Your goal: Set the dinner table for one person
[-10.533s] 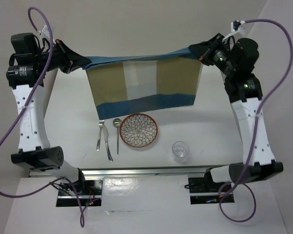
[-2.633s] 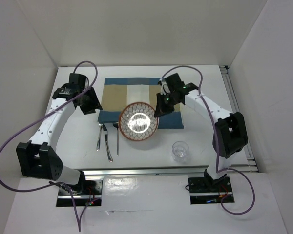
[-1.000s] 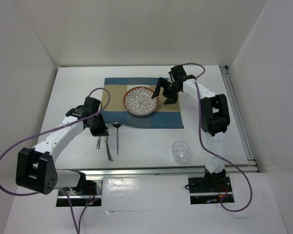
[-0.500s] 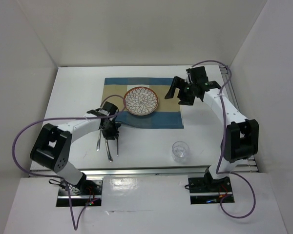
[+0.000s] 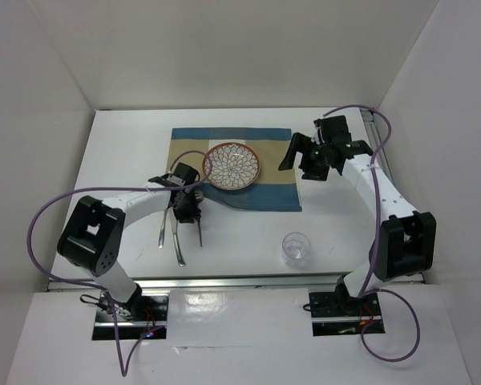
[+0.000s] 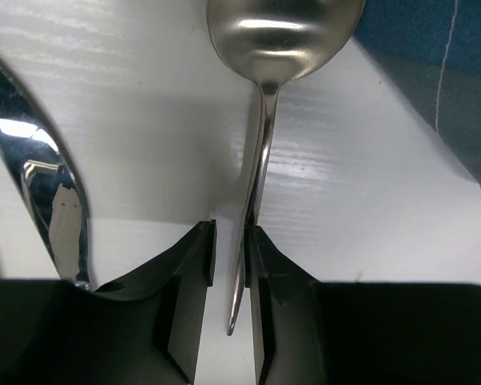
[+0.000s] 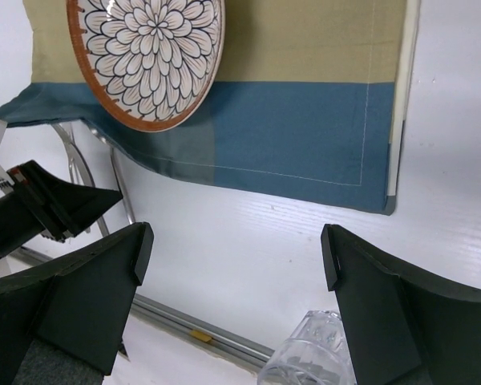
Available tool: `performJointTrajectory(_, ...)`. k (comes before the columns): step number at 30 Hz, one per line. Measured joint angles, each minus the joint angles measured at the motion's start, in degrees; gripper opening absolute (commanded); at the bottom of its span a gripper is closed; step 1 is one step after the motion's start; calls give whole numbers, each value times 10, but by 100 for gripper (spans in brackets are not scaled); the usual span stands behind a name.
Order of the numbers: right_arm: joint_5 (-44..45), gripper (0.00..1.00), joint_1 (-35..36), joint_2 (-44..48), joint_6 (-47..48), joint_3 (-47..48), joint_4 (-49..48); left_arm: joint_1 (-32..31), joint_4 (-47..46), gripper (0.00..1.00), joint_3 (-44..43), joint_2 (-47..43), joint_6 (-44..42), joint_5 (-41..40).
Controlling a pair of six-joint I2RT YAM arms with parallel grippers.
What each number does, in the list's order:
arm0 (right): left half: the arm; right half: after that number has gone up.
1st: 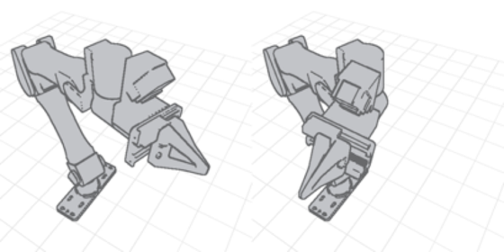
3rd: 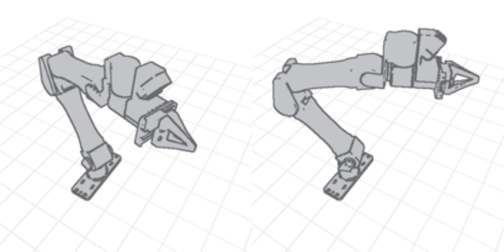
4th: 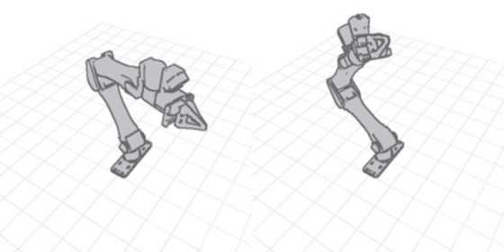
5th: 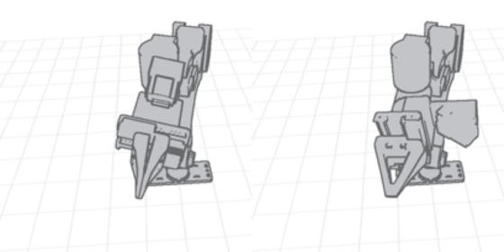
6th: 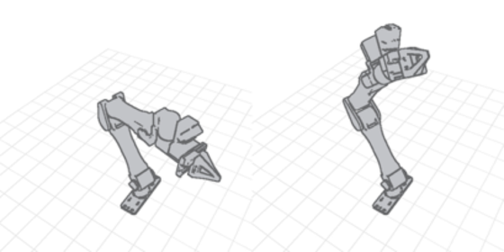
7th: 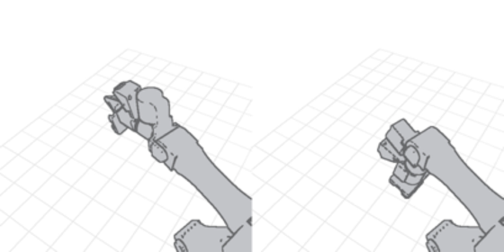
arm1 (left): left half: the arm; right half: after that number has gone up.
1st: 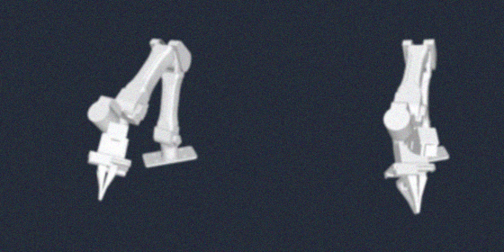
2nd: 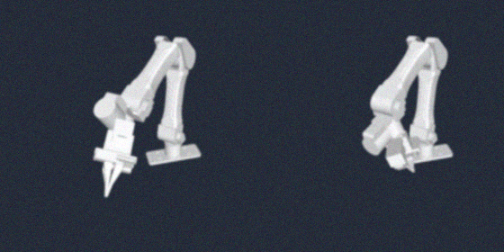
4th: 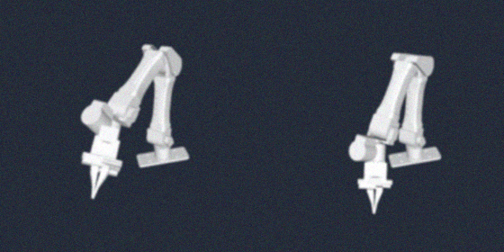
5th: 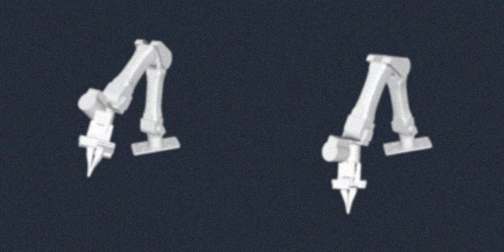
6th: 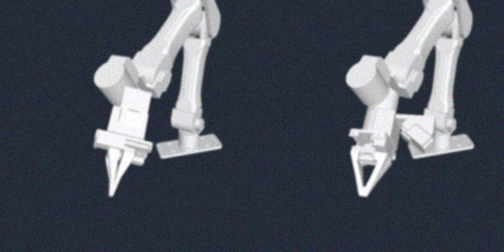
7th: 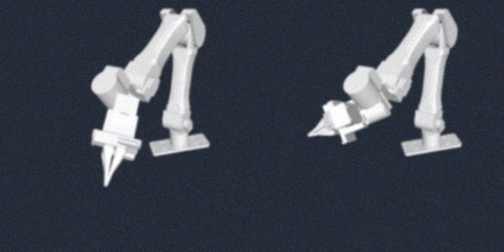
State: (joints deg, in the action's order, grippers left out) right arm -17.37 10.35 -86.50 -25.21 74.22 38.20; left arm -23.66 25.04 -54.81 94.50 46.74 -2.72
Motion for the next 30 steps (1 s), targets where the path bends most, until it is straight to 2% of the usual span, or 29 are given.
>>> performJointTrajectory(3,0,100,0,0,2,0,0,-6,12,37,10,-19,1,-12)
performJointTrajectory(6,0,100,0,0,3,0,0,-14,42,56,17,-61,2,-21)
performJointTrajectory(8,-1,100,0,0,3,-1,0,-17,50,76,17,-96,2,-25)
performJointTrajectory(9,-3,100,0,0,3,-1,0,-18,51,80,17,-110,4,-26)
performJointTrajectory(12,-6,100,0,0,4,-7,0,-18,59,80,9,-123,7,-27)
performJointTrajectory(15,-10,100,0,0,5,-13,1,-20,58,76,-8,-90,6,-32)
performJointTrajectory(18,-12,100,0,0,5,-17,1,-22,57,67,-16,-45,7,-35)
performJointTrajectory(23,-12,100,0,2,6,-26,1,-22,47,61,-16,4,13,-40)
performJointTrajectory(26,-12,100,0,2,7,-32,2,-22,39,50,-19,15,16,-46)
performJointTrajectory(30,-12,100,0,3,7,-35,3,-24,27,18,-24,25,17,-55)
